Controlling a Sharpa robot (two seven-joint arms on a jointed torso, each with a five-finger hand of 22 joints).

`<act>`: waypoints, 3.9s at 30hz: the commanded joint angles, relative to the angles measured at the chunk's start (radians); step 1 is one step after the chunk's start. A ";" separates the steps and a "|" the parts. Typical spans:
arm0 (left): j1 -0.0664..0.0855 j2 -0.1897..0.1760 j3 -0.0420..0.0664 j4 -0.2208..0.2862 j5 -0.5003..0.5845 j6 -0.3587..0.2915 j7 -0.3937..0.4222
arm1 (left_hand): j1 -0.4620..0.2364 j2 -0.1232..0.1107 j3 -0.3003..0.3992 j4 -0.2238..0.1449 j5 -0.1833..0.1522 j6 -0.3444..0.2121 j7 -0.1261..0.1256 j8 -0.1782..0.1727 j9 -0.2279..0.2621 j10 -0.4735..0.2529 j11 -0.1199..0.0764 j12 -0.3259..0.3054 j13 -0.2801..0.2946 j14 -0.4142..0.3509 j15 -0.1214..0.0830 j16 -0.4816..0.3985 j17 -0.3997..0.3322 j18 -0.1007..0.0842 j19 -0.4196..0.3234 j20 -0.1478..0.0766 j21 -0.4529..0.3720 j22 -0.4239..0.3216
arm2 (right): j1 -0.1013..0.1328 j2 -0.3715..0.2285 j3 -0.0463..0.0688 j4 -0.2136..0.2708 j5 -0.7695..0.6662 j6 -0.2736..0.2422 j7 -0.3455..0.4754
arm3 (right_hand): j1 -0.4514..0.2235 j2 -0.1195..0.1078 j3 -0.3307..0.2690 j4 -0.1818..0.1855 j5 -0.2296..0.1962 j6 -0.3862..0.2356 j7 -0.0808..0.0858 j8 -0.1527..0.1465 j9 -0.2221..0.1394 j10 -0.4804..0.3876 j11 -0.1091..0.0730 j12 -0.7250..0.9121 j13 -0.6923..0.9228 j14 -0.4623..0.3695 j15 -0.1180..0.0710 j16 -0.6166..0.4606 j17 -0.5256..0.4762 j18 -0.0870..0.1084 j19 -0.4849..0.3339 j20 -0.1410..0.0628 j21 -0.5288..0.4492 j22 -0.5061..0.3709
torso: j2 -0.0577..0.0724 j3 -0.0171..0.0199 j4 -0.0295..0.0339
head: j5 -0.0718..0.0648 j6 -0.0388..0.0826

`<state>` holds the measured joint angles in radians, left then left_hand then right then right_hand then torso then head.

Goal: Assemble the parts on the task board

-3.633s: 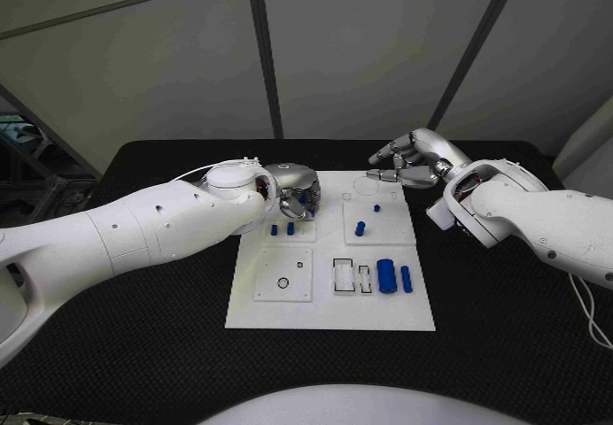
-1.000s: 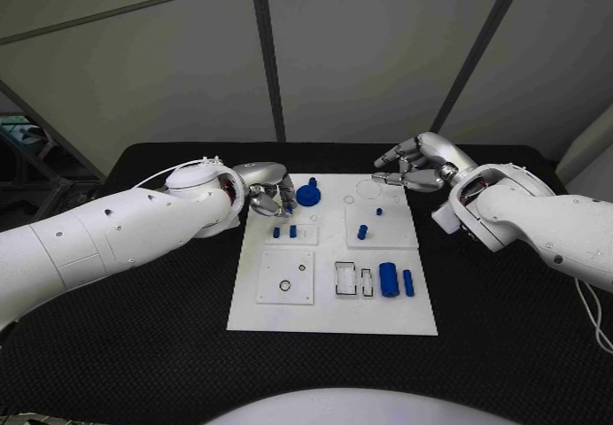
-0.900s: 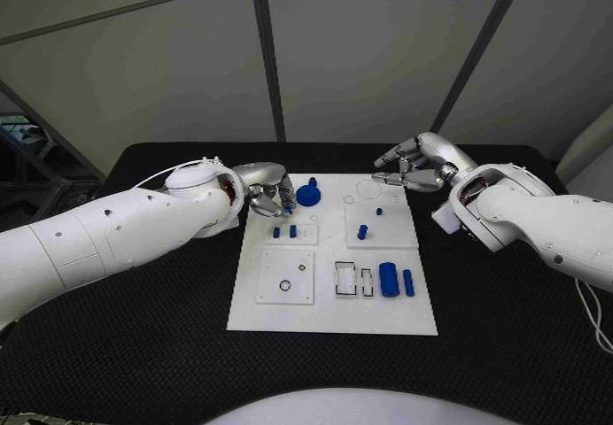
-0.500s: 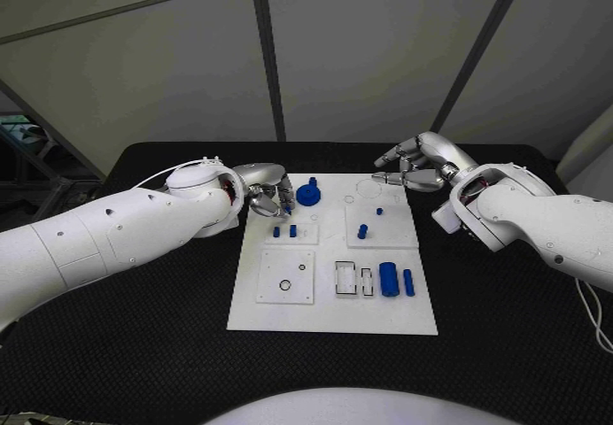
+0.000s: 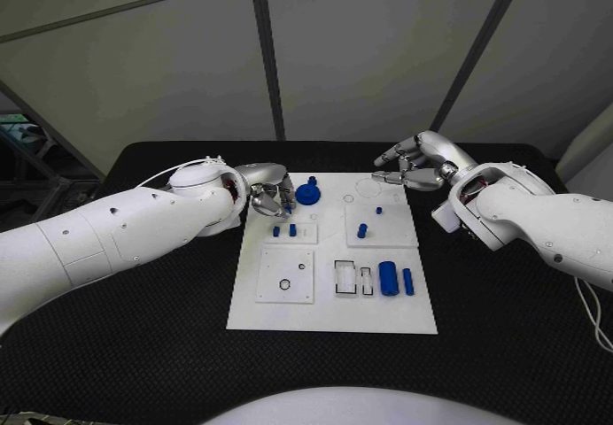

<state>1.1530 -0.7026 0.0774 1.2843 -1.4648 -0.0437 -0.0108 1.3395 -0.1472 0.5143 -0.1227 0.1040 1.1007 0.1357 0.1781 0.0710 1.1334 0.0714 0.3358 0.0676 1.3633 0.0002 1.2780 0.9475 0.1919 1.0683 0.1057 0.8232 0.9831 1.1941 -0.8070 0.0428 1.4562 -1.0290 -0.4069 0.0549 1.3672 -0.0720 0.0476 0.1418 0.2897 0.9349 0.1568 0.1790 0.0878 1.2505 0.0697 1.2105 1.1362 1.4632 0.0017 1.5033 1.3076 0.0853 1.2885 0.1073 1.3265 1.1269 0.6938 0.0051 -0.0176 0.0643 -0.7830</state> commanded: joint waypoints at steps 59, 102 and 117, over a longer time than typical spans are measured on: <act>-0.001 -0.011 -0.002 -0.027 0.003 -0.008 0.010 | -0.031 -0.039 -0.024 -0.001 -0.014 -0.131 0.003 -0.109 -0.005 -0.035 0.013 -0.066 0.001 -0.049 0.011 -0.042 -0.108 -0.011 -0.021 0.009 -0.044 0.002 | 0.001 -0.008 0.001 -0.012 -0.112 0.023 -0.084 | 0.058 -0.009 0.081 0.009 -0.038 0.005 0.000 0.009 -0.012 -0.215 0.008 -0.718 -0.679 0.048 -0.001 -0.114 -0.010 0.034 -0.053 -0.007 -0.092 -0.117 | -0.001 -0.0012 0.0009 | -0.005 -0.005; -0.001 -0.261 0.033 0.199 1.150 -0.216 0.368 | -0.043 -0.009 -0.036 0.008 -0.016 -0.021 0.018 -0.071 -0.003 0.000 0.015 -0.002 0.016 -0.231 0.016 -0.367 -0.515 -0.010 -0.086 0.018 -0.205 -0.072 | -0.033 0.052 -0.002 -0.020 -0.743 0.191 -0.212 | 0.068 -0.093 0.283 -0.046 -0.080 0.113 -0.019 -0.074 -0.020 -0.140 0.011 -1.064 -1.006 0.057 -0.004 -0.108 -0.012 0.016 0.000 -0.003 -0.040 -0.036 | -0.001 -0.0013 0.0005 | -0.029 0.007; -0.002 -0.247 0.033 0.209 1.157 -0.208 0.382 | -0.063 -0.007 -0.059 0.021 -0.016 -0.023 0.020 -0.072 -0.003 -0.011 0.017 0.007 0.017 -0.227 0.020 -0.379 -0.525 -0.010 -0.081 0.021 -0.228 -0.088 | -0.047 0.071 -0.003 -0.045 -0.756 0.208 -0.216 | 0.073 -0.088 0.313 -0.060 -0.086 0.129 -0.013 -0.079 -0.017 -0.116 0.014 -1.066 -1.021 0.058 0.001 -0.103 -0.010 0.013 0.009 0.001 -0.028 -0.019 | 0.000 -0.0008 0.0006 | -0.026 0.000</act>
<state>1.1500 -0.9510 0.1090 1.4902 -0.3239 -0.2565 0.3439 1.2841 -0.1552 0.4603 -0.0993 0.0911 1.0740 0.1516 0.1016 0.0688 1.1312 0.0877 0.3358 0.0839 1.1401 0.0161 0.9062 0.4229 0.1917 0.9876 0.1218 0.5983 0.8960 1.1475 -0.7373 0.0394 1.4119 -1.7696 -0.2125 -0.1574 1.4317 -0.1630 0.3567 0.0814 0.2067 1.0606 0.1431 0.1042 0.0700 1.1275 0.0822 0.1495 0.1156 1.4667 -0.0019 1.3940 1.2967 0.1012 1.2906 0.1055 1.2924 1.1069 0.6942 0.0043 -0.0170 0.0377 -0.7827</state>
